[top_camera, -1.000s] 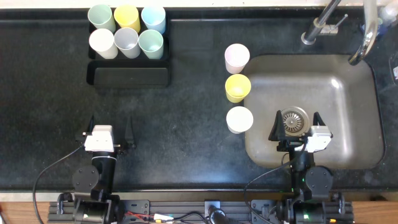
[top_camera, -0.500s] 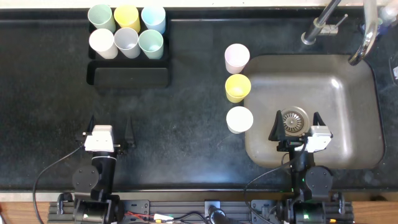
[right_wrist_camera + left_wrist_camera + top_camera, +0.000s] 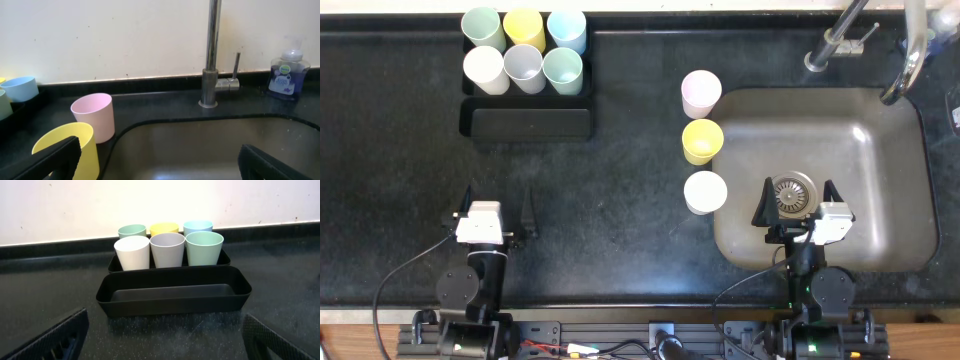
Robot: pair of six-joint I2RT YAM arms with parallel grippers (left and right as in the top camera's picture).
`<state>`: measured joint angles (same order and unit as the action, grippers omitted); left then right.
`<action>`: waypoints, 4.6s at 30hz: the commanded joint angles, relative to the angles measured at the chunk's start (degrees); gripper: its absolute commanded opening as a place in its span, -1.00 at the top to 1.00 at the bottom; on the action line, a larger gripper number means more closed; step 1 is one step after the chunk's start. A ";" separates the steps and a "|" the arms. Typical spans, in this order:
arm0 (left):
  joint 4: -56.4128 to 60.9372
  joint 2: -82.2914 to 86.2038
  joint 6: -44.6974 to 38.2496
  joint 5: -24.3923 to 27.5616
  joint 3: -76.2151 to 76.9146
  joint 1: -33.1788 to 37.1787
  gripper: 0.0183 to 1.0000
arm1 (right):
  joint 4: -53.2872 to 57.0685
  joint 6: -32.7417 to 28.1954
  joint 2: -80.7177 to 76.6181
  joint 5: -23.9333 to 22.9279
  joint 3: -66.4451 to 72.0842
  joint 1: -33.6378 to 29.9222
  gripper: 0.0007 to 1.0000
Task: Store Cups
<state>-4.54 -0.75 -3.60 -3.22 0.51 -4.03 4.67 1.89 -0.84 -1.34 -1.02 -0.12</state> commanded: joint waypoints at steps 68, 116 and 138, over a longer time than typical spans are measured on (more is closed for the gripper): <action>-69.35 -145.83 40.09 13.60 157.44 -26.53 -1.00 | -0.26 0.28 0.63 0.26 0.76 -0.17 -0.99; -70.75 -148.32 38.38 12.09 159.12 -26.45 0.97 | -0.26 0.28 0.63 0.26 0.76 -0.17 -1.00; -79.58 -108.39 46.16 1.68 120.37 10.95 0.96 | -0.26 0.31 0.63 0.26 0.76 -0.17 -1.00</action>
<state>-86.87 -109.89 41.67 -2.81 129.93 6.04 4.71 1.89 -0.62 -1.34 -1.02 -0.14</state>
